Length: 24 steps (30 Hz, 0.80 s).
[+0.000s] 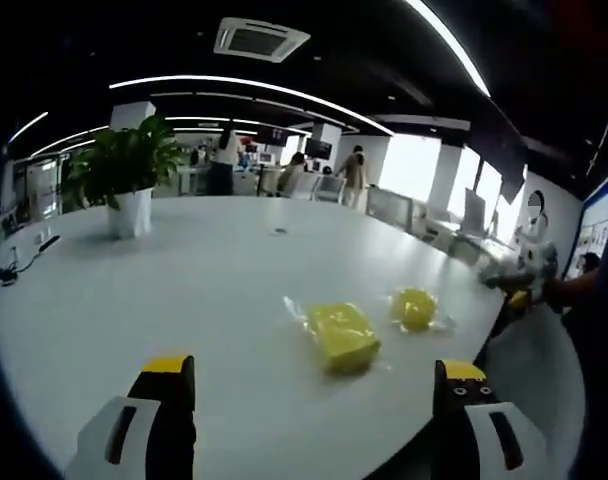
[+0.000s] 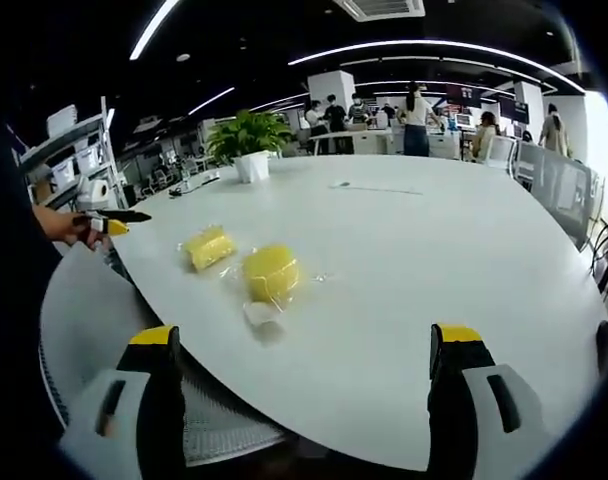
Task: Compare the silicone blocks by pressing each to a similar depth, holding the contact briefly, and releasing to observe deformation and rebound differences across the visible hardness samples.
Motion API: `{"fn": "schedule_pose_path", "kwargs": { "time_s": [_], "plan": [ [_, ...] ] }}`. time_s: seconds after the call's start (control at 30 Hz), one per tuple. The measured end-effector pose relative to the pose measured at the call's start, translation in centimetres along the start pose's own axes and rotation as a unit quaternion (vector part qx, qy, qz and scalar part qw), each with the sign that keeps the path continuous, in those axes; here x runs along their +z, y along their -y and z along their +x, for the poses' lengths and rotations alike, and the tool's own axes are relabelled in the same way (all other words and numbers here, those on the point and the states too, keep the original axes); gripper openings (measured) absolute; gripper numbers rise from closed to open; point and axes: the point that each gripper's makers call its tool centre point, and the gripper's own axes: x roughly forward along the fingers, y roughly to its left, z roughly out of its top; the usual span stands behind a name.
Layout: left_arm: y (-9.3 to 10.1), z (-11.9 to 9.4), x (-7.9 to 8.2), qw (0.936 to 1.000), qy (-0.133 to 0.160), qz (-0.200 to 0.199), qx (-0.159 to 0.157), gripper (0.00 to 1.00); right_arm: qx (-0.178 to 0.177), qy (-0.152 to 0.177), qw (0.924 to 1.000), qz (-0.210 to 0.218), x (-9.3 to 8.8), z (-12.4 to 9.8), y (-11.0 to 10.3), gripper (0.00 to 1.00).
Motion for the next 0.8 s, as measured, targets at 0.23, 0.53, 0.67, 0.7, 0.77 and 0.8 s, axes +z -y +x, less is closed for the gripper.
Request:
{"fn": "schedule_pose_path", "kwargs": {
  "time_s": [0.23, 0.53, 0.67, 0.7, 0.77, 0.8],
  "plan": [
    [0.07, -0.1, -0.31, 0.9999, -0.005, -0.008, -0.003, 1.0, 0.002, -0.001, 1.0, 0.002, -0.16, -0.12, -0.12, 0.97],
    [0.48, -0.01, -1.02, 0.9998, -0.015, -0.007, -0.008, 1.0, 0.002, 0.0, 1.0, -0.001, -0.1, -0.23, 0.19, 0.97],
    [0.54, -0.01, -0.95, 0.9998, -0.016, -0.007, -0.01, 1.0, 0.002, 0.0, 1.0, 0.004, -0.09, -0.12, 0.41, 0.97],
    [0.48, 0.01, -0.94, 0.9998, -0.017, -0.006, -0.01, 1.0, 0.002, -0.002, 1.0, 0.005, -0.14, -0.07, 0.4, 0.97],
    [0.39, 0.03, -0.94, 0.9998, -0.018, -0.006, -0.011, 1.0, 0.003, -0.005, 1.0, 0.006, -0.24, 0.01, 0.32, 0.97],
    [0.33, 0.05, -0.91, 0.9997, -0.019, -0.006, -0.011, 1.0, 0.003, -0.006, 1.0, 0.005, -0.17, 0.0, 0.18, 0.97]
  ]
}}
